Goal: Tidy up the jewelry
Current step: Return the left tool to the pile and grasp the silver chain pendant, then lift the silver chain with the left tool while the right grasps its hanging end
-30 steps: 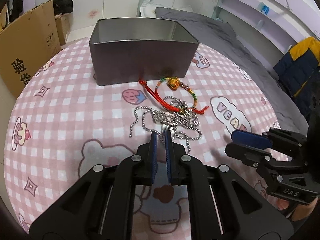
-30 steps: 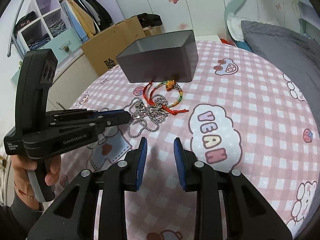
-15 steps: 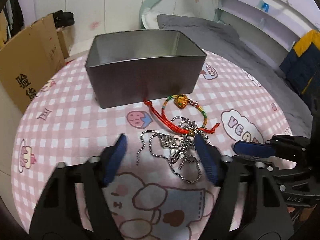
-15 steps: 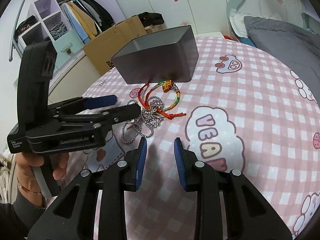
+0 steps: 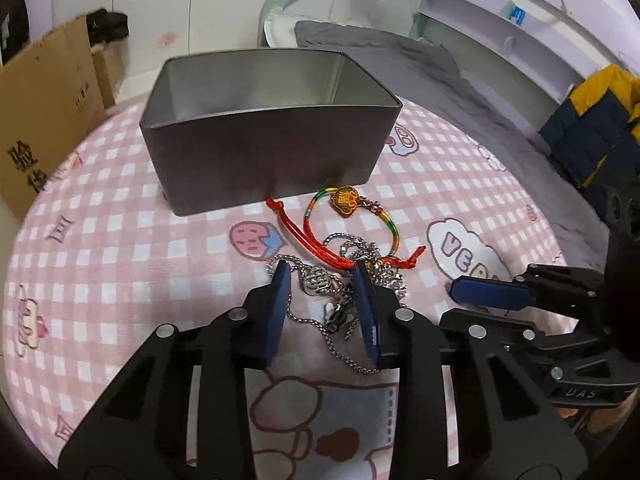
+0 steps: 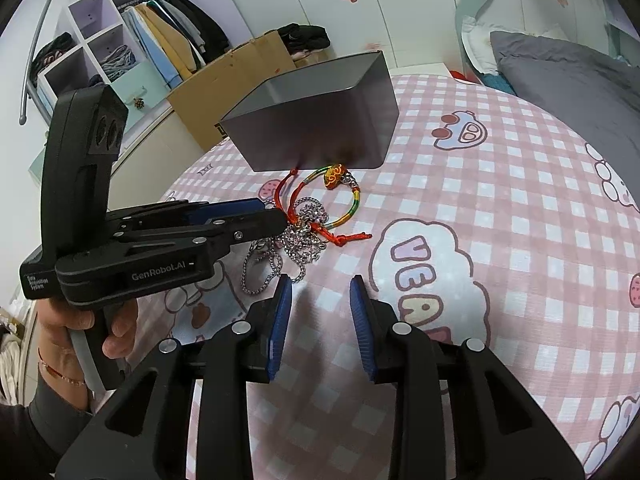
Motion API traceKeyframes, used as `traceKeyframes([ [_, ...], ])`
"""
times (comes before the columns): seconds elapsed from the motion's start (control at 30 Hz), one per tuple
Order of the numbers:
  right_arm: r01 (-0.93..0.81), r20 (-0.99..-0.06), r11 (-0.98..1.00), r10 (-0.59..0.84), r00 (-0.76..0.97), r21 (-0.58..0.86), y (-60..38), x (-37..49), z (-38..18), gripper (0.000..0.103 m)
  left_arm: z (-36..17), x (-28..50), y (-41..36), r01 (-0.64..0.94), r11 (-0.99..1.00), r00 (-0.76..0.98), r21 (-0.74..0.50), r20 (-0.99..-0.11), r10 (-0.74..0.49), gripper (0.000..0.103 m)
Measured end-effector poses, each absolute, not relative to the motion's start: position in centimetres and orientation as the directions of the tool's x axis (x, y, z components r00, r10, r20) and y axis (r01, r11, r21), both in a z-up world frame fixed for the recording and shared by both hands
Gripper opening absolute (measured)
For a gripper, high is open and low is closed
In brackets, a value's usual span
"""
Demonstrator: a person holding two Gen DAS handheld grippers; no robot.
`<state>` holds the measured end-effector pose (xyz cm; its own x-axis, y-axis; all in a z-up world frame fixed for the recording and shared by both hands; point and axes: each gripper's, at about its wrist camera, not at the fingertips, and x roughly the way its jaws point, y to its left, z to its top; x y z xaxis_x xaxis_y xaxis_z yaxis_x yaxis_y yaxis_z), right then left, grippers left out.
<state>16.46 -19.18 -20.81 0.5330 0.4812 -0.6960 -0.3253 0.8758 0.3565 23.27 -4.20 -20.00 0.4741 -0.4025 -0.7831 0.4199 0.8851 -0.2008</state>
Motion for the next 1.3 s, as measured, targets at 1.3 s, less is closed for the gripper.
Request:
traceKeyframes([
  [1.3, -0.363, -0.709, 0.901, 0.417, 0.569, 0.238, -16.4, 16.6, -18.6, 0.034, -15.6, 21.1, 2.9, 0.325, 0.896, 0.587, -0.303, -0.678, -0.442, 0.012],
])
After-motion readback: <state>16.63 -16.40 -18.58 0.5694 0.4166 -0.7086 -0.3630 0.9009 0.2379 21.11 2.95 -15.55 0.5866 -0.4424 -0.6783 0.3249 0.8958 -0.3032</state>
